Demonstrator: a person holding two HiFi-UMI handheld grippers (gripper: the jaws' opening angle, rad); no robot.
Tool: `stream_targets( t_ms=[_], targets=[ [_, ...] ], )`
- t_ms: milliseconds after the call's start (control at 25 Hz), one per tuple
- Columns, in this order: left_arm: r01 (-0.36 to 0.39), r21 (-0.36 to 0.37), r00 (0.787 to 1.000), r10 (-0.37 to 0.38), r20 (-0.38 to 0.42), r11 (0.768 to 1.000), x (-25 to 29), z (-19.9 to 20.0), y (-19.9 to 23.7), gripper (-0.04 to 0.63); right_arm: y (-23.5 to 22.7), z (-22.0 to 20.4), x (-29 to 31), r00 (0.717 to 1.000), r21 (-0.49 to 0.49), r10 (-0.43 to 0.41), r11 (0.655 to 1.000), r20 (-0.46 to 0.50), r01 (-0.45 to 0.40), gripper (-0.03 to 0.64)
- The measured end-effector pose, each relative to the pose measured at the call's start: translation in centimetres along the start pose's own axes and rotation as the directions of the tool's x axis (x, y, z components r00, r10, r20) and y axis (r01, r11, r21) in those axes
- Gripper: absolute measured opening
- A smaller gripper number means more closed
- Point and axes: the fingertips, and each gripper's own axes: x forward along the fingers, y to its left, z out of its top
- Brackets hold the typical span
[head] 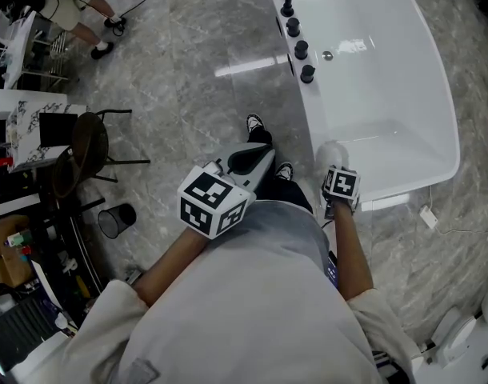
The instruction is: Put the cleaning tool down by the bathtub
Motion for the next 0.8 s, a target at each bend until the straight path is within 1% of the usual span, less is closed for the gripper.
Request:
stream_targets(
  t_ms=[360, 800],
  targets=[
    [0.004, 0.008, 1.0, -0.004, -0.008, 1.0, 0.17, 0.06, -0.42, 0.009, 0.14, -0.2, 0.12, 1.0, 0.003, 0.012, 1.0, -0.006, -0.012, 0.078],
    [0.009, 0.008, 1.0, -0.009, -0.004, 1.0, 0.32, 0.21, -0.77, 0.009, 0.6, -0.24, -0.11, 0.999, 0.014, 0.049, 0.999, 0.0, -0.049, 0.081]
  ],
)
